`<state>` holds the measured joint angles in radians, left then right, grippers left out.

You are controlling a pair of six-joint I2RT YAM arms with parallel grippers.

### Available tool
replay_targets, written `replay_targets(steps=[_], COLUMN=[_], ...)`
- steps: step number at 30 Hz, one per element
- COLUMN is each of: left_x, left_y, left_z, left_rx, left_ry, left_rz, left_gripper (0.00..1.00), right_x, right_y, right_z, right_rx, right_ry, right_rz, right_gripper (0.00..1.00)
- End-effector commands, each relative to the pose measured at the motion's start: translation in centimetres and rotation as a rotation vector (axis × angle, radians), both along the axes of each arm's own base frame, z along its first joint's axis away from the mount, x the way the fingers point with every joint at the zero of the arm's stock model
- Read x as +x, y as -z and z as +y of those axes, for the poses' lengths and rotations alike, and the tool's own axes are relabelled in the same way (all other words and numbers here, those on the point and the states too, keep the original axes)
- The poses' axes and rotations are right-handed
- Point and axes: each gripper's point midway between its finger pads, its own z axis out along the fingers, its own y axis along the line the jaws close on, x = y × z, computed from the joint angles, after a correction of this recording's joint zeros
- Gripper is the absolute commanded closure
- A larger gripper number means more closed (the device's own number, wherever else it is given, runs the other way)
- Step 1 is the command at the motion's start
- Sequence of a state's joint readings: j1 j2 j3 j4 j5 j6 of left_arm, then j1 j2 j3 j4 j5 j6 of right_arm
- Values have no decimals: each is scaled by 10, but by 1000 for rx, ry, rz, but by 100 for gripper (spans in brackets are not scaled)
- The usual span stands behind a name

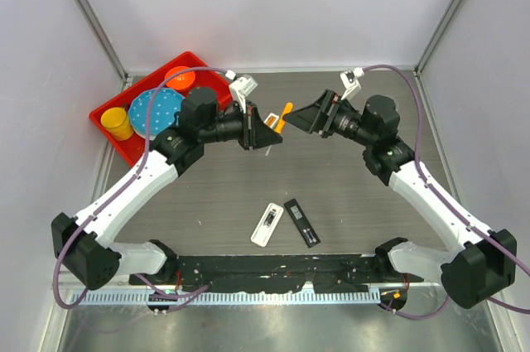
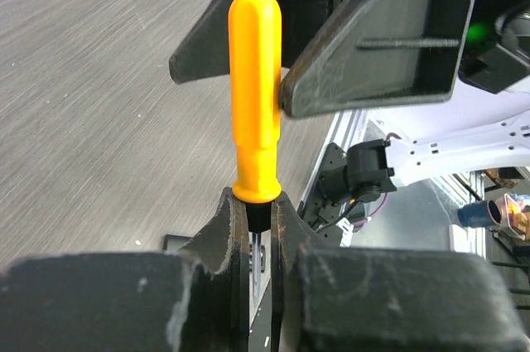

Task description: Unload the batteries from the remote control

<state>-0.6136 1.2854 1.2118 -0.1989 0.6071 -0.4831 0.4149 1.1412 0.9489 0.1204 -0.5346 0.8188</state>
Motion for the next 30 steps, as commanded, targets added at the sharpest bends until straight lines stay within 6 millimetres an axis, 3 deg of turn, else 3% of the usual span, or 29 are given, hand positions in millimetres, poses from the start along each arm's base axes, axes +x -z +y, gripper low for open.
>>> replay_targets(steps=[1, 4, 8, 22, 30], left_x=[-21, -29, -33, -35, -37], left_y=[-31, -39, -46, -48, -45], left_z=[3, 1, 1, -3, -4], left_rx=[-78, -109, -136, -158, -157], left_ry=[77, 115, 135, 163, 171], left_rz=[-64, -67, -77, -64, -50], left_gripper=[100, 100, 100, 100, 100], right_x=[-22, -36, -44, -47, -46], right_y=[-63, -78, -86, -81, -81], right_z=[2, 5, 7, 12, 15], right_rx=[147, 215, 240, 252, 271], right_ry=[-109, -181, -229, -274, -295], right_rz=[-212, -260, -288, -257, -253], right_gripper=[8, 21, 30, 63, 63])
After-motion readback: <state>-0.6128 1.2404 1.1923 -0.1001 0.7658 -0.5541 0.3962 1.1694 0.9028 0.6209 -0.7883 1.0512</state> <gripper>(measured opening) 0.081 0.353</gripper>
